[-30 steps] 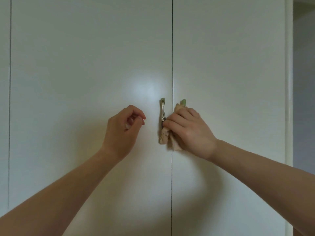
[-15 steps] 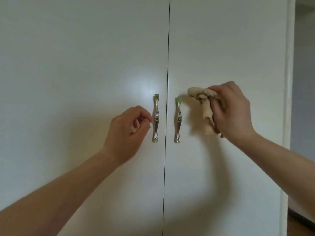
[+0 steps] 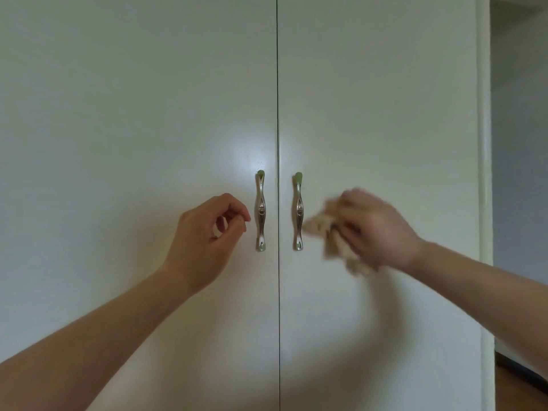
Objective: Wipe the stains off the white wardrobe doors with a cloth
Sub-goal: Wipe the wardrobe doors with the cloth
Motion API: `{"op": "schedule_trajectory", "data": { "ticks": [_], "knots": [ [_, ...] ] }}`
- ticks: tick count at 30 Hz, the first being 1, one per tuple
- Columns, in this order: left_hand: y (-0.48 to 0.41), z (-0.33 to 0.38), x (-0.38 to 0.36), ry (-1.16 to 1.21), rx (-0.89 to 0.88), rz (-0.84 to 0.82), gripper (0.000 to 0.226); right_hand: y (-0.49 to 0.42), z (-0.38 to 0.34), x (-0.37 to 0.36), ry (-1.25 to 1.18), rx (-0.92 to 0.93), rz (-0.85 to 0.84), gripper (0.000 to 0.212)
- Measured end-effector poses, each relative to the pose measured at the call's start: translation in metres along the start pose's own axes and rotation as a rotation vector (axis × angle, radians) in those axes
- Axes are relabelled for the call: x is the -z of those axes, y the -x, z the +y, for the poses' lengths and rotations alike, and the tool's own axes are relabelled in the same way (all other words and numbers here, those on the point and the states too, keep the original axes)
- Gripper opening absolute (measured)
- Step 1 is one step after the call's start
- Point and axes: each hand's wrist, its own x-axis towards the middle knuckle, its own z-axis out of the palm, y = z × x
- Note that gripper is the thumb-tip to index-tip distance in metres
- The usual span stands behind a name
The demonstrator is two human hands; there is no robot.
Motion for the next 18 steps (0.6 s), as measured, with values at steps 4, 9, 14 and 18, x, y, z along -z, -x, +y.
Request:
{"op": "schedule_trajectory", "data": {
  "ticks": [4, 9, 14, 18],
  "knots": [
    [-0.012, 0.003, -0.003, 0.023, 0.037, 0.042, 0.015, -0.040, 0.002, -0.009, -0.071, -0.321, 0.244, 0.021],
    [-0.007, 0.004, 0.000, 0.011, 0.041, 0.036, 0.016, 0.013, -0.024, -0.019, -0.081, 0.107, -0.076, 0.017],
    [-0.006, 0.005, 0.015, -0.012, 0.030, 0.047, 0.016, -0.039, 0.019, 0.013, -0.045, -0.230, 0.211, 0.023],
    [0.001, 0.006, 0.020, 0.024, 0.049, 0.063, 0.015, -0.072, 0.012, -0.003, -0.189, -0.383, 0.271, 0.021]
  ]
}}
